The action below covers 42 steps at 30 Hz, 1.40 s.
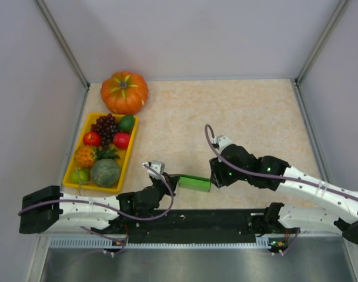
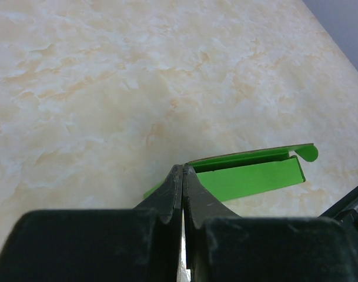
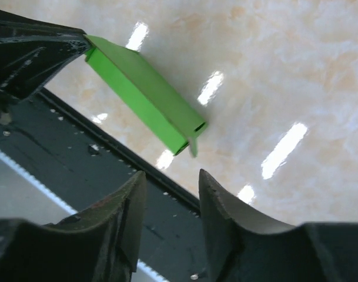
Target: Fold the paper box
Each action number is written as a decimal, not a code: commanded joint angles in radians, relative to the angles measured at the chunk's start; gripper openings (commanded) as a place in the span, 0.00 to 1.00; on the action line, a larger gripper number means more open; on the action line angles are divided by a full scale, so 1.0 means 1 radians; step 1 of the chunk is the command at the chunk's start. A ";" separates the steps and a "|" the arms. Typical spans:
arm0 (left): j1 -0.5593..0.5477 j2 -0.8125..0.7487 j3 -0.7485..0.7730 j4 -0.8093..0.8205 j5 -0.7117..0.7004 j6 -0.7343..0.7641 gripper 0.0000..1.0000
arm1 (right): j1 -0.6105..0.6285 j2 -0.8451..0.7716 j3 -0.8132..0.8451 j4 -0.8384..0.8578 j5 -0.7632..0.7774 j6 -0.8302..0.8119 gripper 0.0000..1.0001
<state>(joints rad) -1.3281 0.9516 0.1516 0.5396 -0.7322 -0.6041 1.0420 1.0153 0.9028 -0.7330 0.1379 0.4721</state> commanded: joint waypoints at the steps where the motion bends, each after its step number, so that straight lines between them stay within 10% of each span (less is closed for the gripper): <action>1: -0.029 0.047 0.011 -0.144 -0.006 -0.016 0.00 | -0.016 -0.067 -0.039 -0.086 -0.107 0.131 0.35; 26: -0.054 0.055 0.045 -0.179 -0.030 -0.010 0.00 | -0.014 0.175 0.054 -0.025 0.000 -0.018 0.30; 42: -0.062 0.050 0.046 -0.178 -0.033 -0.013 0.00 | -0.014 0.220 0.057 0.000 0.042 -0.012 0.03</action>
<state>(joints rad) -1.3777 0.9840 0.1993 0.4782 -0.8024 -0.6224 1.0367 1.2205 0.9173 -0.7689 0.1585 0.4534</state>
